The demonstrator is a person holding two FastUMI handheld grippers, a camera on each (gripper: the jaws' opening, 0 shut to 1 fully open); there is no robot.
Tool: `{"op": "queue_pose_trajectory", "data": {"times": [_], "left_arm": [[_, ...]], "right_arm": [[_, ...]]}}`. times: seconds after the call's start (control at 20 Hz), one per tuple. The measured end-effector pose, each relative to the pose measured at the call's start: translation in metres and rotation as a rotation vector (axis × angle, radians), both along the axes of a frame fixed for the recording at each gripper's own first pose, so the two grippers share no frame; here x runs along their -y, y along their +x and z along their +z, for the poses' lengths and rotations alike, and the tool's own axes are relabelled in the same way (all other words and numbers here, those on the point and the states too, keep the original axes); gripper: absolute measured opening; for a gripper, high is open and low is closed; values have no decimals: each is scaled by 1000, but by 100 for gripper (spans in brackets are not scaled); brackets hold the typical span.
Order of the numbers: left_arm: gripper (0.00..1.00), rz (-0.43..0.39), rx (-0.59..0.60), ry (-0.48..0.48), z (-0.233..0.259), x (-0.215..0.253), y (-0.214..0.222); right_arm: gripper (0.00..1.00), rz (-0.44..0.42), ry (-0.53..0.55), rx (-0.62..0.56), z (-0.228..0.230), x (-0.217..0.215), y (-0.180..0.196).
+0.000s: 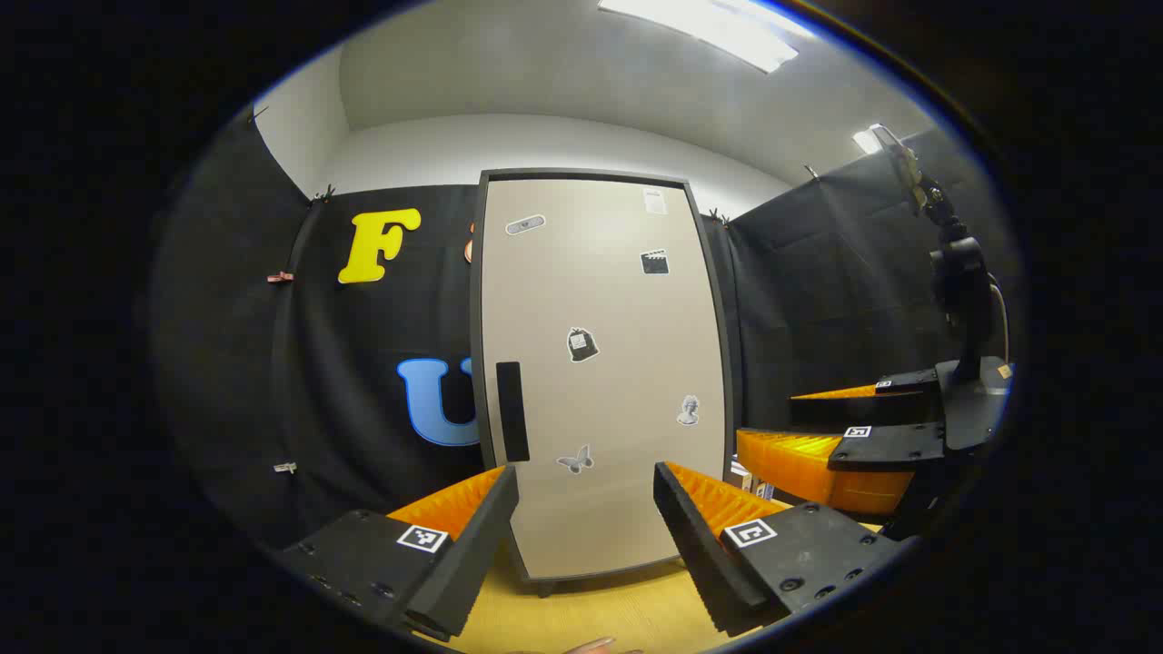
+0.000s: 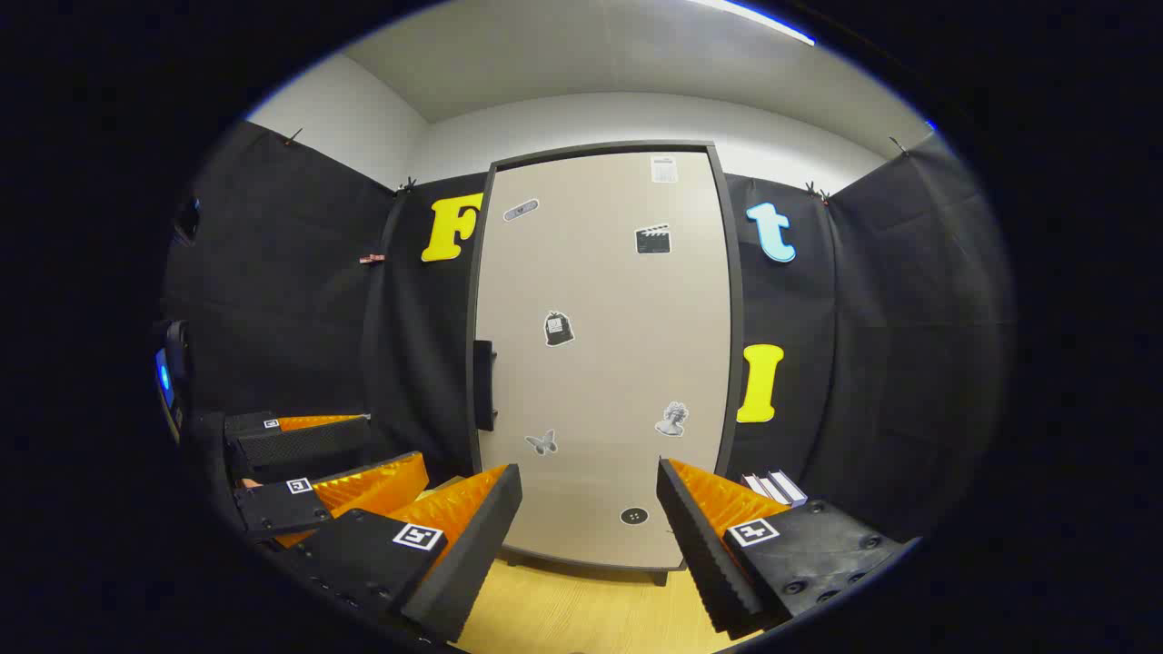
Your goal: Open the cabinet door with the right hand, grasp the bottle in the cabinet with the left hand and place it on the coaster, then close the cabinet door with the right hand.
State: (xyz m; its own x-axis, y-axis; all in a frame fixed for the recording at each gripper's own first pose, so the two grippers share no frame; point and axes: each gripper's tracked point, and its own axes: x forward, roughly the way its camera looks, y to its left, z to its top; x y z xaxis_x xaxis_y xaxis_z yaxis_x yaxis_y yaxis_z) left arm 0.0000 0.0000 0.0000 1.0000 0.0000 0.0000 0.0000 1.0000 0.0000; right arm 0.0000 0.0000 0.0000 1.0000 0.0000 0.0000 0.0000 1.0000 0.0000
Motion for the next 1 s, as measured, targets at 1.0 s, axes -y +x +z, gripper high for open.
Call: {"op": "queue_pose_trajectory", "data": {"times": [1.0], "left_arm": [[94, 68, -17, -29, -10, -35, 22]], "right_arm": [[98, 67, -14, 9, -2, -11, 32]]}}
